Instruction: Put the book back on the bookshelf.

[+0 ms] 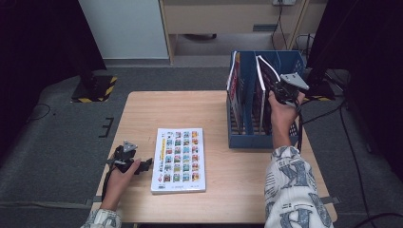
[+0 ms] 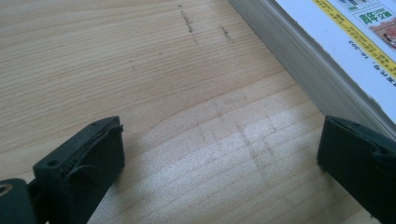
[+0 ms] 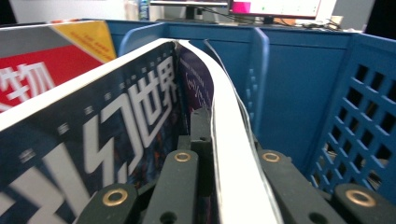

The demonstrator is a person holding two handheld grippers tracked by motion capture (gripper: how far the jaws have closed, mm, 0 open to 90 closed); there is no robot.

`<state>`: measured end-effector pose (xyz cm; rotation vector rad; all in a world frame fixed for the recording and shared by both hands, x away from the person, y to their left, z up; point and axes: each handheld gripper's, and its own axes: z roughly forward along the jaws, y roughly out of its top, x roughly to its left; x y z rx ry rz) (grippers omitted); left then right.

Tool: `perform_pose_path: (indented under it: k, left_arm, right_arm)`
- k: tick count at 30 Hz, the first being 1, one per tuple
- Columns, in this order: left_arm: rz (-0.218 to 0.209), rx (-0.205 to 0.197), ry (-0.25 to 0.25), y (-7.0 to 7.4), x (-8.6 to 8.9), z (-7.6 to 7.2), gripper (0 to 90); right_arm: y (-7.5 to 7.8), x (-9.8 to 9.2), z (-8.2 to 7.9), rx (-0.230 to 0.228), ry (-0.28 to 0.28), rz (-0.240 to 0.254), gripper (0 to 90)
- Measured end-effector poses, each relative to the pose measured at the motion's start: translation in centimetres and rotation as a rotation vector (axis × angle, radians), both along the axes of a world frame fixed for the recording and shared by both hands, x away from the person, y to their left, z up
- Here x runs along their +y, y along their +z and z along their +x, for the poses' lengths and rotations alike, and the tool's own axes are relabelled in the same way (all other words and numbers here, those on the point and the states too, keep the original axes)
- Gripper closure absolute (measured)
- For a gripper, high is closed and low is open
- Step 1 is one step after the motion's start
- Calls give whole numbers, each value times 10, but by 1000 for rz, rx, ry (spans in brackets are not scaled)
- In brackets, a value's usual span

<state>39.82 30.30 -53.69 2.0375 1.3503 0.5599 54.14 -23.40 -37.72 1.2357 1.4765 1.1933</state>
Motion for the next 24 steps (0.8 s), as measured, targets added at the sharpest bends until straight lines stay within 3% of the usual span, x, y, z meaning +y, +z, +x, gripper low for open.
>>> perform_pose_path:
  k: [6, 11, 18, 24]
  left_arm:
    - [0, 0, 0, 0, 0, 0, 0]
    - [0, 0, 0, 0, 0, 0, 0]
    - [0, 0, 0, 0, 0, 0, 0]
    - [0, 0, 0, 0, 0, 0, 0]
  right_arm:
    - [-1, 1, -3, 21, 27, 9, 788]
    - [-1, 2, -3, 38, 30, 49, 648]
    - [2, 6, -10, 38, 41, 28, 533]
    - [3, 2, -18, 38, 27, 21, 496]
